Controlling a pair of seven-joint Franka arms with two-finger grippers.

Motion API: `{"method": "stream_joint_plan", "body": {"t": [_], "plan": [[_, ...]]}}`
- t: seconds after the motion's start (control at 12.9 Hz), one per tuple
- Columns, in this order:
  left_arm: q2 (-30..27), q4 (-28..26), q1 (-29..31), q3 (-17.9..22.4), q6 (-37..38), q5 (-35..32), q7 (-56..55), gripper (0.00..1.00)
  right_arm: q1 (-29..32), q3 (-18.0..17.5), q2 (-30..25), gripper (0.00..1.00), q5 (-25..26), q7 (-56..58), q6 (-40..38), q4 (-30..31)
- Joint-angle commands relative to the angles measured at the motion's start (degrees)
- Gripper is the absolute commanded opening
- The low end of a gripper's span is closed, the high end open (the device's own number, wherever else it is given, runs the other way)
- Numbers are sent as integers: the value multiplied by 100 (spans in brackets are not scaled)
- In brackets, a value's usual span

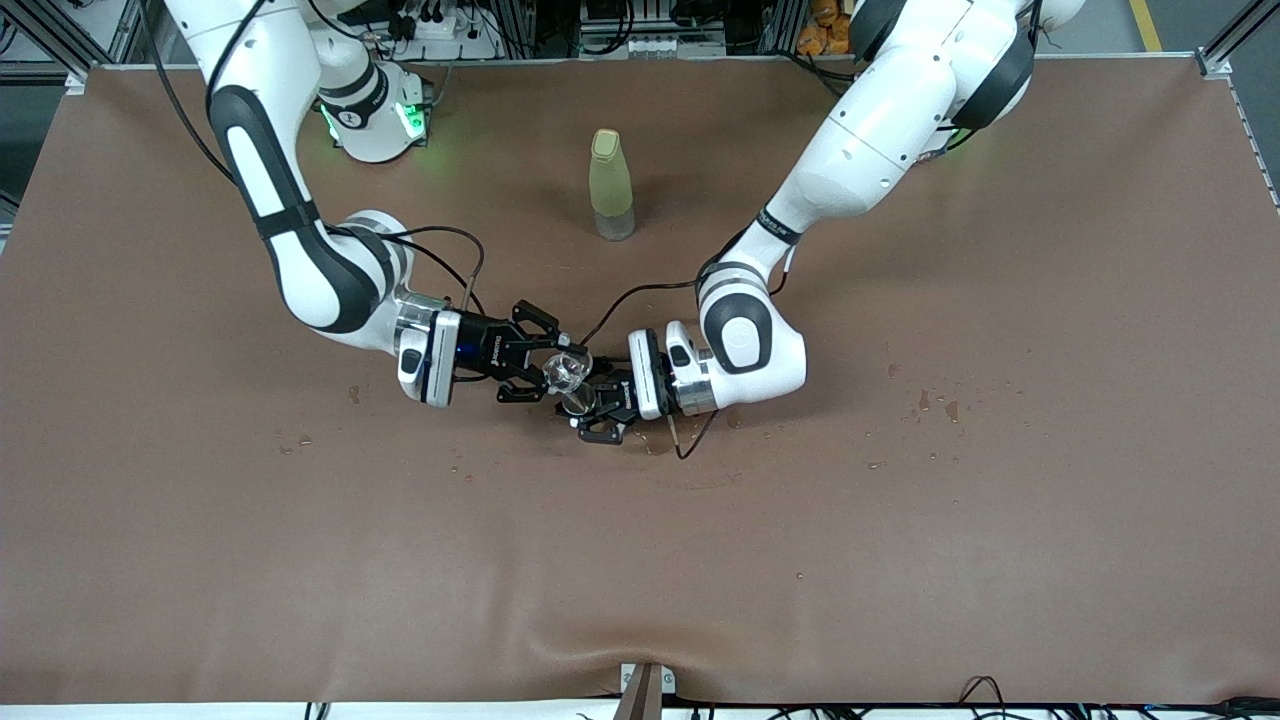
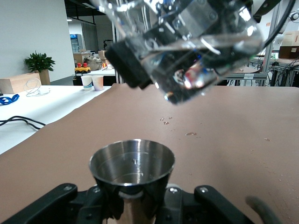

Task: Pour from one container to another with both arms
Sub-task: 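Tilt the glass cup with the right gripper, pouring into the jigger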

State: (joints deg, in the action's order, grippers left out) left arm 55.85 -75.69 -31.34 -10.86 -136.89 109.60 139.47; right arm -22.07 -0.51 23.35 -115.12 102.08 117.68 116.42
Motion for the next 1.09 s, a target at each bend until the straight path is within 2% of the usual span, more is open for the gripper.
{"method": "stream_joint_plan", "body": {"t": [0.0, 0.31, 1.01], "plan": [[40, 116, -47, 40, -74, 184, 19, 0, -131, 16, 64, 0, -204, -556, 1, -119], [40, 107, -38, 48, -66, 176, 28, 0, -175, 25, 64, 0, -204, -1276, -8, -119], [40, 98, -12, 48, -66, 167, 37, 0, -192, 25, 161, 0, -204, -2057, -8, -128]]}}
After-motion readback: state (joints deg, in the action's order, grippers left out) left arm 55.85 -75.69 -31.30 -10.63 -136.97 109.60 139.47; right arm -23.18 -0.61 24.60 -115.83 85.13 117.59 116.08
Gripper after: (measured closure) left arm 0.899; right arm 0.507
